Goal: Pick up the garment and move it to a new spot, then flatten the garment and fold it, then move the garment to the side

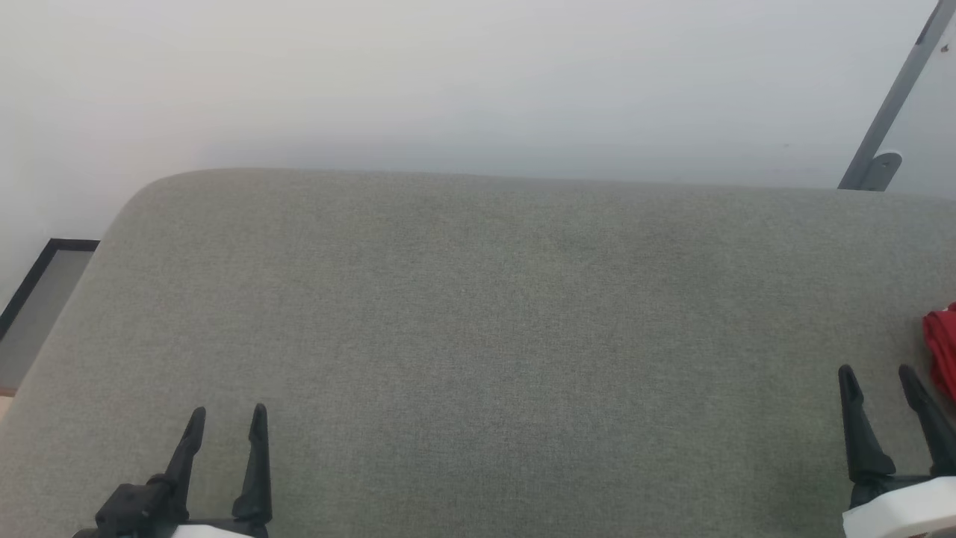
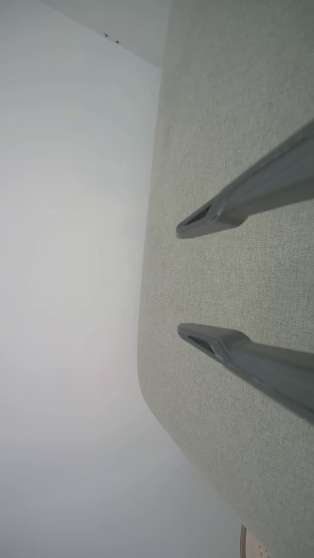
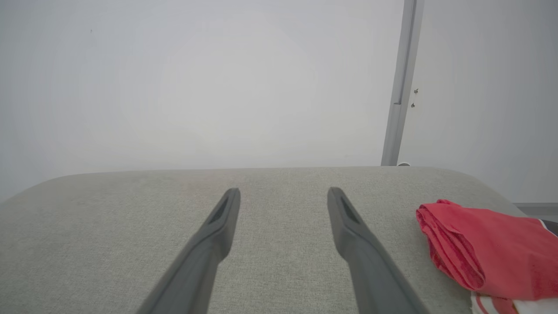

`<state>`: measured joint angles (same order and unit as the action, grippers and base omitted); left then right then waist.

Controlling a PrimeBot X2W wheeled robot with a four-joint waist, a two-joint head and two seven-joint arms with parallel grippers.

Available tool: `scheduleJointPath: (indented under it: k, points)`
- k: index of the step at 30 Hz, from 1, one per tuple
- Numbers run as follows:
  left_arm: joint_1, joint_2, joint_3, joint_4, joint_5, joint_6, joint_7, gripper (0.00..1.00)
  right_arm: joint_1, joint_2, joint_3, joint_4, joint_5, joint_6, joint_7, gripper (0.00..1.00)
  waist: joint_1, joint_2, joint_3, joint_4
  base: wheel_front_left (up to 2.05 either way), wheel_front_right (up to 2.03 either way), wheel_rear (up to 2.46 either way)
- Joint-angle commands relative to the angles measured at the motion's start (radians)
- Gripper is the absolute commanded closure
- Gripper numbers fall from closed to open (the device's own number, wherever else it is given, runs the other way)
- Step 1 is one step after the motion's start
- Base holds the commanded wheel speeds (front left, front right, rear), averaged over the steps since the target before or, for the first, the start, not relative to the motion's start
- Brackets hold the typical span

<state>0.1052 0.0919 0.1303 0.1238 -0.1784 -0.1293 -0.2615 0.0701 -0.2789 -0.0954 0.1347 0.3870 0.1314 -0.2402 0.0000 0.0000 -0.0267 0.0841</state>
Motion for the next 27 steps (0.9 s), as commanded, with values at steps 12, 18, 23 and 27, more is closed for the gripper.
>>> scheduleJointPath:
  k: [12,18,23,27]
  points:
    - [0.021,0.002,0.000,-0.008,0.016,-0.001,-0.005,0.00,0.030,0.022,-0.012,-0.059,-0.005,-0.002,0.024,0.00,0.0000,0.0000,-0.005,0.003,0.00,0.00,0.00]
    - [0.011,0.004,0.002,-0.009,0.020,-0.001,-0.005,0.00,0.029,0.015,-0.012,-0.074,-0.001,-0.002,0.031,0.00,0.0000,0.0000,-0.002,0.003,0.00,0.00,0.00]
    - [0.007,0.012,-0.003,-0.012,0.026,-0.001,-0.005,0.00,0.032,0.010,-0.005,-0.083,0.013,-0.002,0.025,0.00,0.0000,0.0000,-0.001,0.000,0.00,0.00,0.00]
    - [0.007,0.013,-0.001,-0.009,0.022,-0.001,-0.005,0.00,0.036,0.004,-0.001,-0.088,0.025,-0.002,0.021,0.00,0.0000,0.0000,-0.001,-0.005,0.00,0.00,0.00]
